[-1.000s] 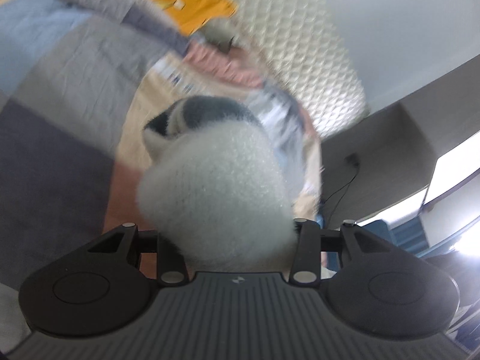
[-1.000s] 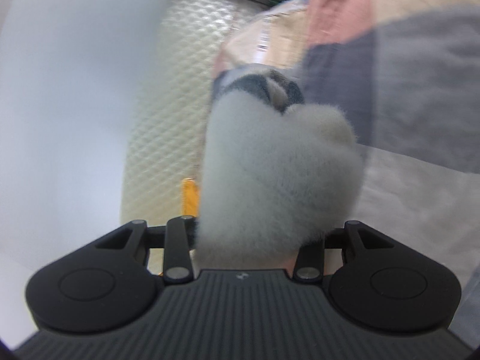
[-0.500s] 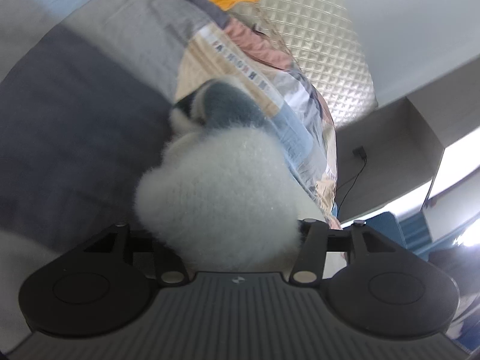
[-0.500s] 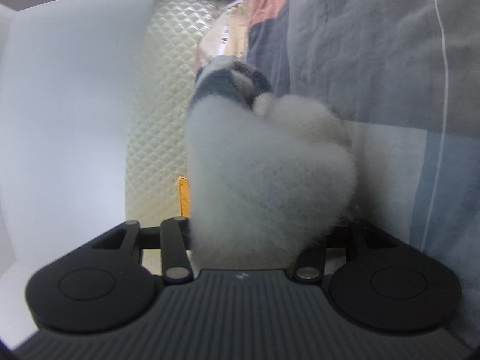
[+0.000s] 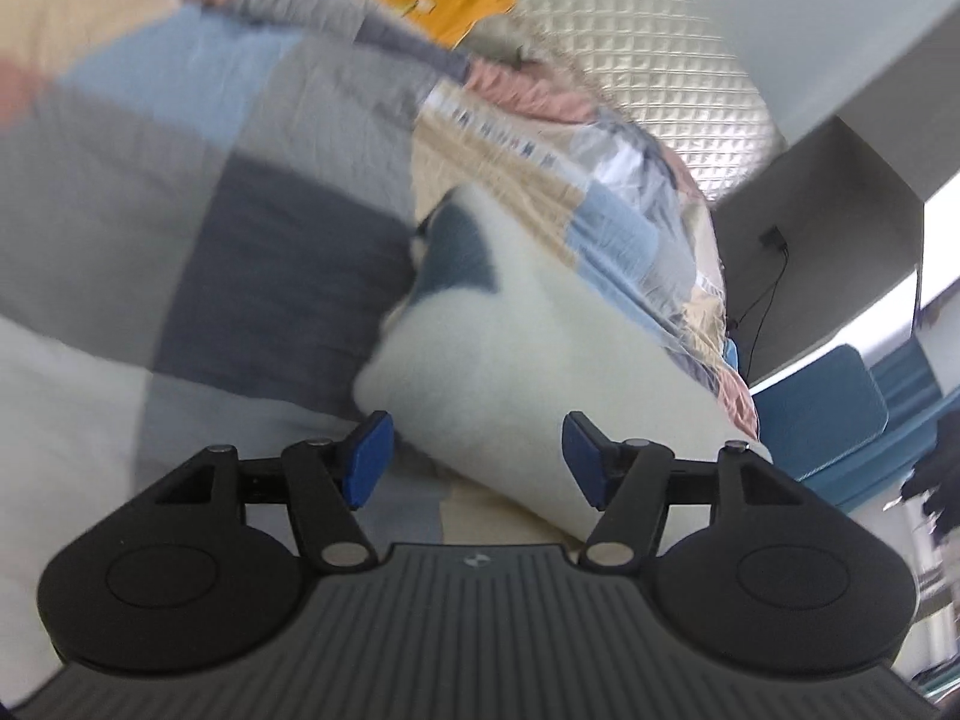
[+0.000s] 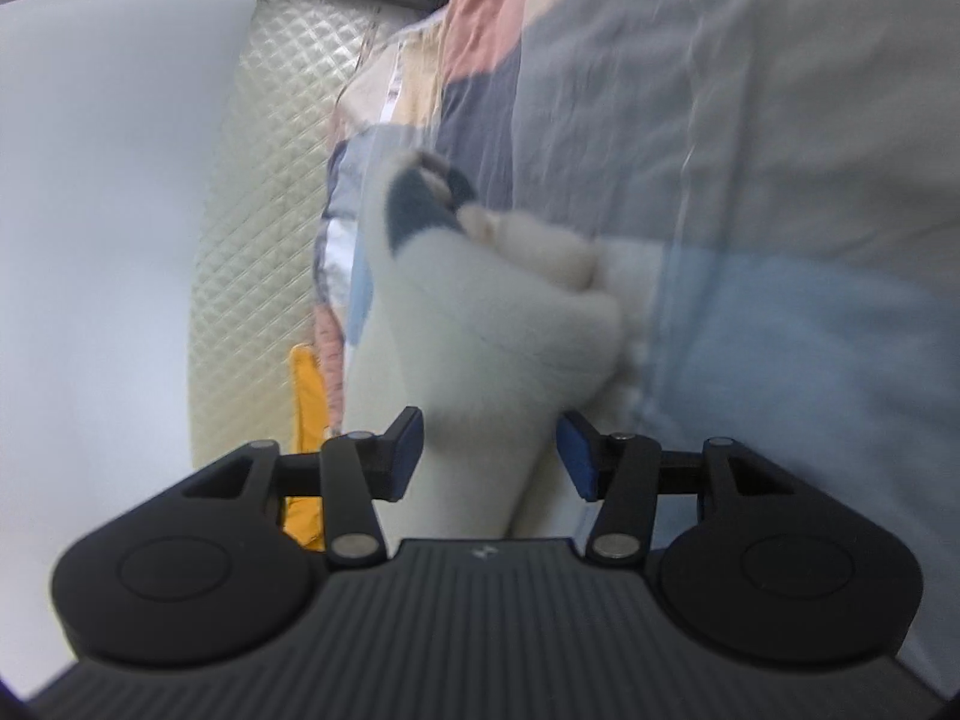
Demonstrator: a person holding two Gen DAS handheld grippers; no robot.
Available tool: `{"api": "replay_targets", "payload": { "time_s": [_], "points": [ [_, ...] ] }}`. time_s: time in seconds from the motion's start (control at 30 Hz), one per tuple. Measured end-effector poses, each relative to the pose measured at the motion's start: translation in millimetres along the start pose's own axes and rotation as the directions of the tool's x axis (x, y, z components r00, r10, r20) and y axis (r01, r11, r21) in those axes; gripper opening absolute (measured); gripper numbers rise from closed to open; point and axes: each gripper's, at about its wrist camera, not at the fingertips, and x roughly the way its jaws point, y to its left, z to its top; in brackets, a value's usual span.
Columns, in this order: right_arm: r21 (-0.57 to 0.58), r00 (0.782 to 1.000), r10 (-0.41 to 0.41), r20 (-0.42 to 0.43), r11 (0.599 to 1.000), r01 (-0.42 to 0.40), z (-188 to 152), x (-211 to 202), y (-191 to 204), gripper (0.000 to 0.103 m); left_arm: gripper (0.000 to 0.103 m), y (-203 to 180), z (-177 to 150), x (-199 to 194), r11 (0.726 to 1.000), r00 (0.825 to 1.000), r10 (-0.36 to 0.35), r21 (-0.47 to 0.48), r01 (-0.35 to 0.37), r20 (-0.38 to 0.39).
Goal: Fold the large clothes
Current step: 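Lay the folded blanket down and open both grippers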
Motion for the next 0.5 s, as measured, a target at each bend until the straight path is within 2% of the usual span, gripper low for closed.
{"api": "replay_targets", "payload": {
  "time_s": [0.13, 0.23, 0.4, 0.5],
  "points": [
    [-0.098, 0.999, 0.015, 0.046, 0.995, -0.01, -0.4, -38.1, 36.0, 0.052, 0.068, -35.9, 6.1, -48.3, 0.995, 0.999, 0.032, 0.093, -0.036, 0.042],
    [-0.187, 0.998, 0.062, 0.021, 0.981, -0.057, -4.1, -56.4, 74.4, 0.052, 0.068, -66.4, 7.8, -85.5, 0.98, 0.994, 0.064, 0.183, -0.08, 0.091],
    [-0.308, 0.989, 0.149, 0.021, 0.942, -0.136, -21.0, -100.7, 139.0, 0.053, 0.068, -109.6, 9.4, -153.3, 0.959, 0.986, 0.037, 0.271, -0.081, 0.162],
    [-0.398, 0.981, 0.193, 0.037, 0.903, -0.162, -36.7, -133.1, 177.7, 0.053, 0.068, -130.7, 4.2, -197.0, 0.944, 0.98, 0.013, 0.319, -0.078, 0.198]
  ]
}}
